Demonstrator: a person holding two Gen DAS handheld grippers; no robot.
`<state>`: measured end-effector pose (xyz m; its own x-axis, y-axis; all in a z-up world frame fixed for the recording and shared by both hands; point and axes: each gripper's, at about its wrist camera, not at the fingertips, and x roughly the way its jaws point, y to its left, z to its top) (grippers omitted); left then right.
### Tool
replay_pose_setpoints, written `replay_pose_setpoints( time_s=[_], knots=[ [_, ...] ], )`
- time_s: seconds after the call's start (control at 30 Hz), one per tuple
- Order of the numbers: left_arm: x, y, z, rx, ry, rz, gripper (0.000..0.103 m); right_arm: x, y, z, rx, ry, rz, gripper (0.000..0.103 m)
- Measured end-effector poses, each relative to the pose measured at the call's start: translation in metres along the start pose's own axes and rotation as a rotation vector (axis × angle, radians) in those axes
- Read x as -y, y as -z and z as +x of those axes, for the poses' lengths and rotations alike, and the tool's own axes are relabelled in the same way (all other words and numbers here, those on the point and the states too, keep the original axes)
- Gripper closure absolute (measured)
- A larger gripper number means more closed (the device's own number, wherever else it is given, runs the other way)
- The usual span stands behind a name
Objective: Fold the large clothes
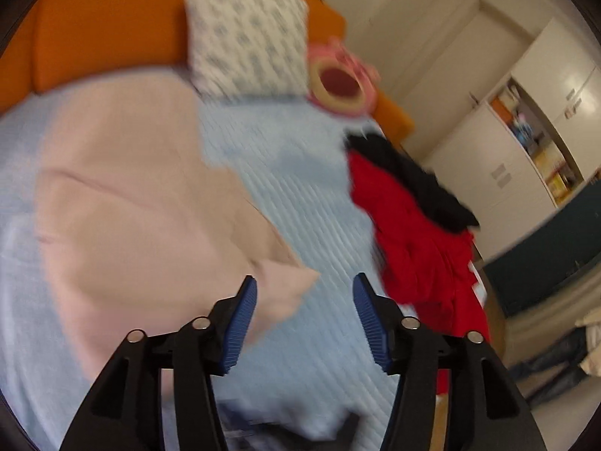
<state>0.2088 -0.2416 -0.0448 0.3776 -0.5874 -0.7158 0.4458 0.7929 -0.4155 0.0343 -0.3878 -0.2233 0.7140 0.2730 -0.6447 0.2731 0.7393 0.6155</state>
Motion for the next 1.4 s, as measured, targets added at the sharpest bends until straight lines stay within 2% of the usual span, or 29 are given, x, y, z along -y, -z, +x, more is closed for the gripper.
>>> replay_pose_setpoints(
  time_s=[0.13,0.23,0.27,0.33,0.37,0.4,0.43,0.53,0.57,0.6,0.63,0.67,0.73,0.8,0.87,1.0,1.07,1.1,1.13,1.17,1.23,1.27,1.4],
  knots=[
    [-0.061,-0.015,-0.039,0.065,-0.090,-0.094,0.042,0.002,-0.048,-0.052,0.159,0.094,-0.087,0.089],
    [-0.122,-0.020,-0.059,0.096,-0.244,-0.167,0.042,-0.004,-0.099,-0.066,0.179,0.119,-0.187,0.089],
    [-0.145,-0.020,-0.059,0.095,-0.292,-0.202,0.042,-0.006,-0.118,-0.061,0.152,0.117,-0.215,0.089],
    [-0.182,-0.018,-0.053,0.076,-0.320,-0.267,0.043,-0.006,-0.157,-0.043,0.066,0.116,-0.266,0.089],
    [-0.194,-0.018,-0.048,0.061,-0.336,-0.280,0.043,-0.009,-0.175,-0.031,0.037,0.142,-0.299,0.089],
    [-0.200,-0.019,-0.040,0.052,-0.373,-0.278,0.045,-0.015,-0.193,-0.015,0.004,0.184,-0.345,0.089],
    [-0.204,-0.021,-0.035,0.054,-0.422,-0.260,0.045,-0.016,-0.204,-0.005,-0.019,0.183,-0.356,0.089],
    [-0.203,-0.036,-0.011,0.059,-0.502,-0.216,0.045,-0.028,-0.233,0.029,-0.112,0.120,-0.374,0.089],
    [-0.201,-0.041,0.000,0.053,-0.512,-0.210,0.045,-0.034,-0.238,0.036,-0.123,0.112,-0.398,0.080],
    [-0.200,-0.045,0.008,0.045,-0.525,-0.201,0.045,-0.044,-0.244,0.047,-0.140,0.104,-0.424,0.065],
    [-0.199,-0.049,0.019,0.035,-0.520,-0.186,0.045,-0.052,-0.250,0.058,-0.156,0.086,-0.434,0.026],
    [-0.199,-0.052,0.026,0.025,-0.523,-0.173,0.045,-0.061,-0.255,0.064,-0.158,0.067,-0.444,0.011],
    [-0.194,-0.055,0.046,-0.001,-0.545,-0.137,0.047,-0.079,-0.264,0.075,-0.143,0.056,-0.493,0.012],
    [-0.192,-0.056,0.063,-0.017,-0.525,-0.127,0.049,-0.087,-0.278,0.087,-0.172,0.013,-0.479,0.012],
    [-0.190,-0.054,0.070,-0.012,-0.493,-0.139,0.050,-0.091,-0.287,0.098,-0.196,0.023,-0.479,0.012],
    [-0.187,-0.051,0.071,0.007,-0.478,-0.149,0.050,-0.076,-0.293,0.150,-0.346,0.092,-0.426,0.012],
    [-0.191,-0.050,0.069,0.005,-0.460,-0.161,0.050,-0.067,-0.287,0.165,-0.399,0.080,-0.383,0.012],
    [-0.192,-0.050,0.069,0.001,-0.449,-0.168,0.050,-0.063,-0.280,0.171,-0.432,0.015,-0.345,0.013],
    [-0.192,-0.049,0.068,0.001,-0.445,-0.168,0.050,-0.063,-0.275,0.170,-0.426,-0.050,-0.330,0.029],
    [-0.190,-0.050,0.068,0.000,-0.452,-0.162,0.050,-0.065,-0.274,0.169,-0.412,-0.077,-0.333,0.056],
    [-0.186,-0.051,0.067,-0.002,-0.474,-0.141,0.050,-0.079,-0.267,0.162,-0.386,-0.091,-0.408,0.085],
    [-0.184,-0.051,0.067,-0.004,-0.465,-0.139,0.050,-0.085,-0.266,0.157,-0.370,-0.080,-0.443,0.088],
    [-0.172,-0.054,0.069,-0.010,-0.424,-0.133,0.050,-0.102,-0.268,0.125,-0.258,0.017,-0.568,0.092]
  ],
)
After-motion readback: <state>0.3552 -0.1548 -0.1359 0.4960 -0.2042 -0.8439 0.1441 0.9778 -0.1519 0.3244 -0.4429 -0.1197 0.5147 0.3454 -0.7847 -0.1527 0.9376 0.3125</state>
